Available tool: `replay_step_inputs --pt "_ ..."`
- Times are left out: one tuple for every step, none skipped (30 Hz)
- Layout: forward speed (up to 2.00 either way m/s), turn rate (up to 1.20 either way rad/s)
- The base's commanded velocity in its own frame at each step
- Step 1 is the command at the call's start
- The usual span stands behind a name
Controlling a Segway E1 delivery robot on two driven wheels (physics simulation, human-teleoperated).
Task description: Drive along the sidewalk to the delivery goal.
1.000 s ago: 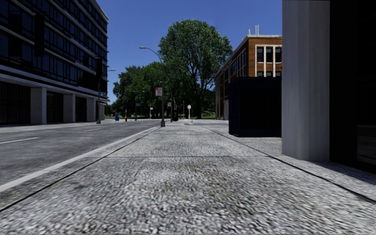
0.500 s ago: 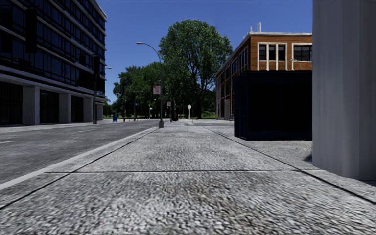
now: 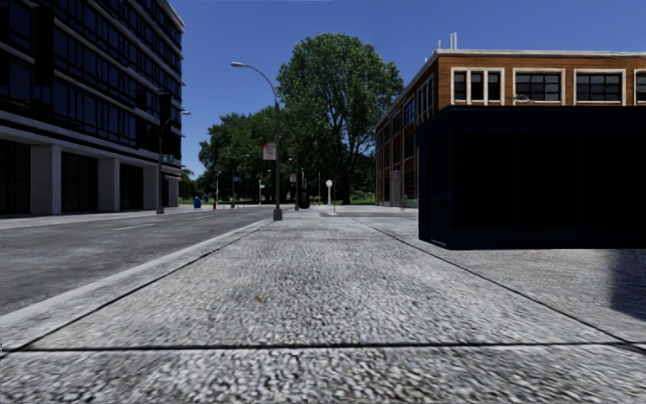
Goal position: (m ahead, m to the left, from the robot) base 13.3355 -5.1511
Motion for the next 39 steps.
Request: replay_step_inputs --pt "2.00 0.00" --pt "2.00 0.00" --pt "2.00 0.00" --pt "2.00 0.00" --pt "2.00 0.00" --pt "2.00 0.00" --pt "2.00 0.00" --pt "2.00 0.00" --pt "2.00 0.00" --pt "2.00 0.11" --pt "2.00 0.20" --pt "2.00 0.20" --pt "2.00 0.22" --pt "2.00 0.23" --pt "2.00 0.23" --pt "2.00 0.23" --pt "2.00 0.23" --pt "2.00 0.23" --pt "2.00 0.23" --pt "2.00 0.23" --pt "2.00 0.23" --pt "2.00 0.23" --pt "2.00 0.23" --pt "2.00 0.23" --pt "2.00 0.23" --pt "2.00 0.21" --pt "2.00 0.21" --pt "2.00 0.00" --pt "2.00 0.00" --pt "2.00 0.00" --pt "2.00 0.00" --pt "2.00 0.00" --pt "2.00 0.00" --pt "2.00 0.00" --pt "2.00 0.00" --pt "2.00 0.00" --pt "2.00 0.00" --pt "2.00 0.00" --pt "2.00 0.00"
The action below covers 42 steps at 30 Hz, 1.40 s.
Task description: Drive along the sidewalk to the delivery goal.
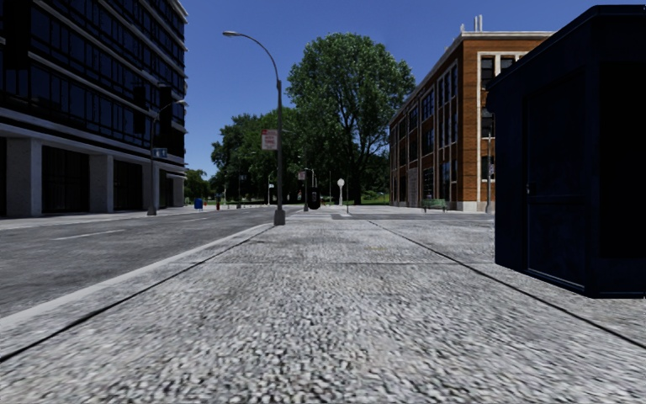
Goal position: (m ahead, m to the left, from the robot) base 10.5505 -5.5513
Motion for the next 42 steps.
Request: replay_step_inputs --pt "2.00 0.00" --pt "2.00 0.00" --pt "2.00 0.00" --pt "2.00 0.00" --pt "2.00 0.00" --pt "2.00 0.00" --pt "2.00 0.00" --pt "2.00 0.00" --pt "1.97 0.00" --pt "1.97 0.00" --pt "1.89 0.00" --pt "1.81 0.00" --pt "1.78 0.00" --pt "1.78 0.00" --pt "1.71 0.00" --pt "1.65 -0.01" --pt "1.61 -0.02" --pt "1.61 -0.02" --pt "1.57 -0.02" --pt "1.55 -0.05" --pt "1.55 -0.05" --pt "1.53 -0.12" --pt "1.53 -0.17" --pt "1.52 -0.18" --pt "1.52 -0.18" --pt "1.52 -0.19" --pt "1.51 -0.20" --pt "1.51 -0.20" --pt "1.51 -0.20" --pt "1.50 -0.20" --pt "1.50 -0.20" --pt "1.50 -0.20" --pt "1.50 -0.20" --pt "1.50 -0.20" --pt "1.50 -0.20" --pt "1.49 -0.21" --pt "1.49 -0.21" --pt "1.49 -0.24" --pt "1.48 -0.26" --pt "1.48 -0.26" --pt "1.48 -0.27" --pt "1.48 -0.27"
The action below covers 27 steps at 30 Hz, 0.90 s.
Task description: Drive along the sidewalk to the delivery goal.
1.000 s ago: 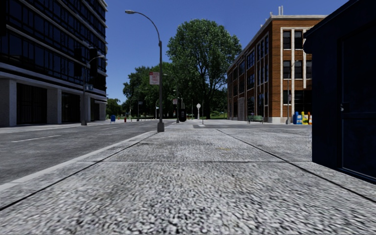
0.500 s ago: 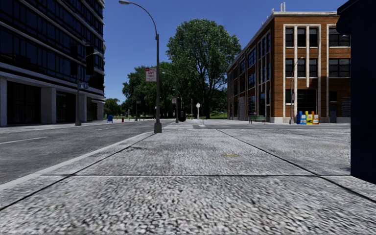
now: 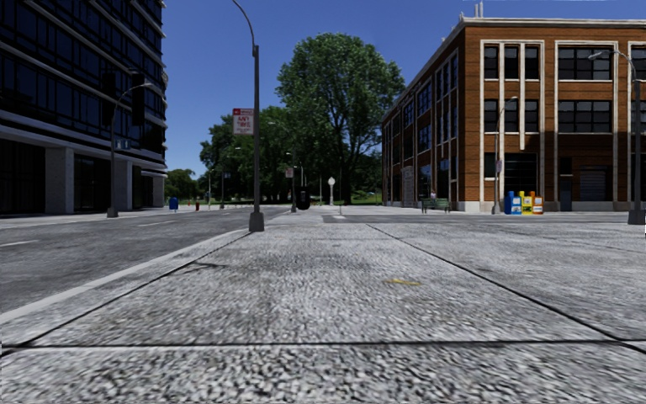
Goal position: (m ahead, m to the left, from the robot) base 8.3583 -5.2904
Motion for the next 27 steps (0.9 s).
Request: replay_step_inputs --pt "1.48 -0.27" --pt "1.48 -0.27" --pt "1.48 -0.27" --pt "1.47 -0.27" --pt "1.47 -0.27" --pt "1.47 -0.27" --pt "1.47 -0.28" --pt "1.47 -0.29" --pt "1.47 -0.29" --pt "1.47 -0.30" --pt "1.47 -0.35" --pt "1.46 -0.39" --pt "1.46 -0.39" --pt "1.46 -0.41" --pt "1.45 -0.42" --pt "1.43 -0.42" --pt "1.43 -0.42" --pt "1.43 -0.42" --pt "1.43 -0.43" --pt "1.43 -0.43" --pt "1.43 -0.43" --pt "1.43 -0.43" --pt "1.42 -0.44" --pt "1.42 -0.44" --pt "1.42 -0.44" --pt "1.42 -0.44" --pt "1.42 -0.44"
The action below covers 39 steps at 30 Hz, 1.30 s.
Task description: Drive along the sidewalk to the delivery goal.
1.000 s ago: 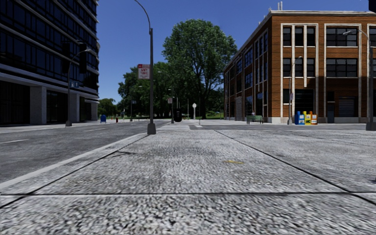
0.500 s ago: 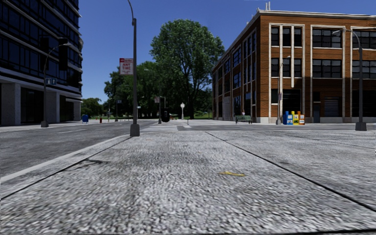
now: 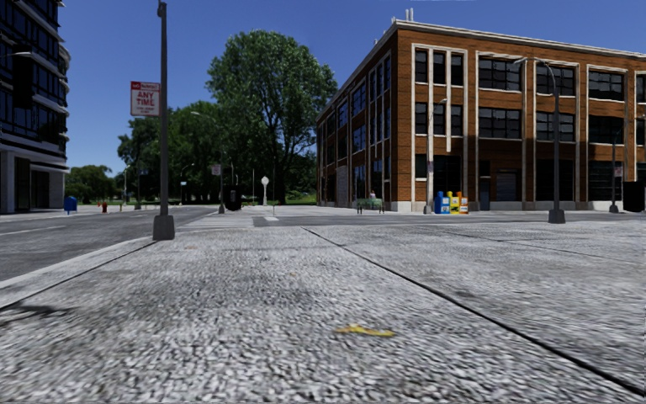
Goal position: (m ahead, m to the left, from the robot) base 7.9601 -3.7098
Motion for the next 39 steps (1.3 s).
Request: replay_step_inputs --pt "1.42 -0.44" --pt "1.42 -0.44" --pt "1.42 -0.44" --pt "1.42 -0.44" --pt "1.42 -0.44" --pt "1.42 -0.44" --pt "1.42 -0.44" --pt "1.42 -0.44" --pt "1.42 -0.44" --pt "1.42 -0.44" --pt "1.42 -0.44" --pt "1.42 -0.44" --pt "1.42 -0.44" --pt "1.42 -0.44" --pt "1.42 -0.44" --pt "1.42 -0.44" --pt "1.42 -0.44" --pt "1.42 -0.44" --pt "1.42 -0.44" --pt "1.42 -0.44" --pt "1.42 -0.44" --pt "1.42 -0.44" --pt "1.42 -0.44" --pt "1.42 -0.44" --pt "1.42 -0.44" --pt "1.42 -0.44" --pt "1.42 -0.44" --pt "1.42 -0.44" --pt "1.42 -0.44" --pt "1.42 -0.44" --pt "1.42 -0.44" --pt "1.42 -0.44" --pt "1.42 -0.44" --pt "1.42 -0.44" --pt "1.42 -0.44" --pt "1.42 -0.44" --pt "1.42 -0.44" --pt "1.42 -0.44" --pt "1.42 -0.44"
